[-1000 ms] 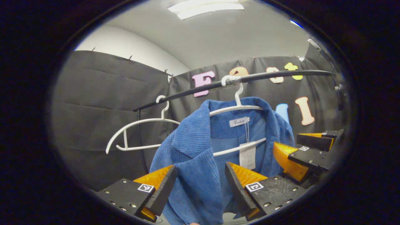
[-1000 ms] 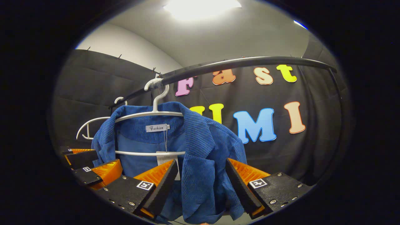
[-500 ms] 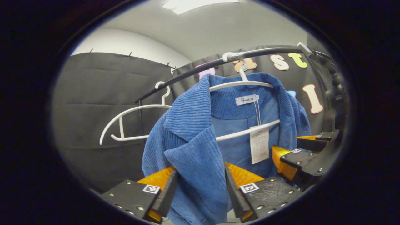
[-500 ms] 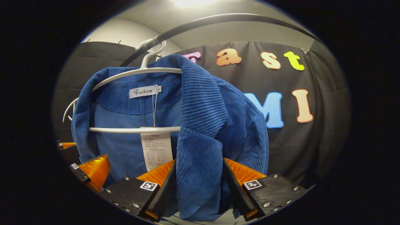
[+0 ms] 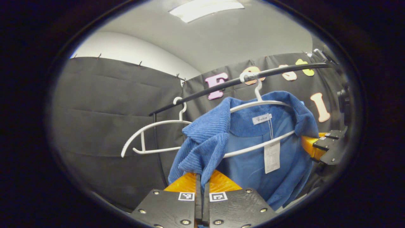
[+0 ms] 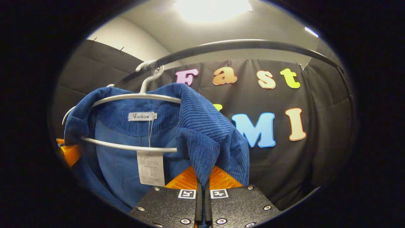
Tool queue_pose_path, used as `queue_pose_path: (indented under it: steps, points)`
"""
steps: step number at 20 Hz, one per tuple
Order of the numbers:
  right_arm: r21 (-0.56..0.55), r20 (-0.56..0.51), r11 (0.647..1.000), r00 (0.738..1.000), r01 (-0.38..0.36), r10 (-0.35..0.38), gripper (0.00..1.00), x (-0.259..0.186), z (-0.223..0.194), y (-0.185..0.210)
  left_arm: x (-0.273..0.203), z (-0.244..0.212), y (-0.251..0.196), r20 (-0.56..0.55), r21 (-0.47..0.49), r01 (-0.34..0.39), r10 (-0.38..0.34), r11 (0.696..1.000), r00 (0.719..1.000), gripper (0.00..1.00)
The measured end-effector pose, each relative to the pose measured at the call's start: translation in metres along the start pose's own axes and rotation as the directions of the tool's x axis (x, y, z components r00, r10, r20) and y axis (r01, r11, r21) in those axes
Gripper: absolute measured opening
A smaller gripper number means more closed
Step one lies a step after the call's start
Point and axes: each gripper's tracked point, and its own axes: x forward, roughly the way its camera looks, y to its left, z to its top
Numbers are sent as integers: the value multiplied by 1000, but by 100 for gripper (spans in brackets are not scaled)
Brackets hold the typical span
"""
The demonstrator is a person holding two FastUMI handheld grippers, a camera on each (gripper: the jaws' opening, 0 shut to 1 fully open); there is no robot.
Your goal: Grasp the clothes on the hanger with both hands and then place them into the laundry hamper below.
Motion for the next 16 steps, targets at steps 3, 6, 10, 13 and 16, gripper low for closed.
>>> queue_pose_path:
  steps: [3, 6, 10, 13, 16]
  points:
    - [24, 64, 999, 997, 30, -32, 2, -1, 26, -15, -1, 18, 12, 30, 0, 7, -7, 1000, 1000, 1]
    - [49, 107, 997, 992, 63, -68, 2, 4, 44, -31, -2, 33, 23, 51, -7, 10, -10, 1000, 999, 1]
    - [71, 154, 992, 982, 101, -111, 2, 13, 63, -50, 6, 59, 47, 112, 5, -25, 25, 1000, 993, 1]
    - [74, 187, 988, 971, 136, -147, 2, 22, 71, -64, 18, 73, 71, 144, 17, -59, 56, 998, 988, 2]
    - [61, 187, 983, 966, 172, -181, 2, 31, 66, -76, 34, 82, 94, 172, 33, -68, 62, 997, 983, 2]
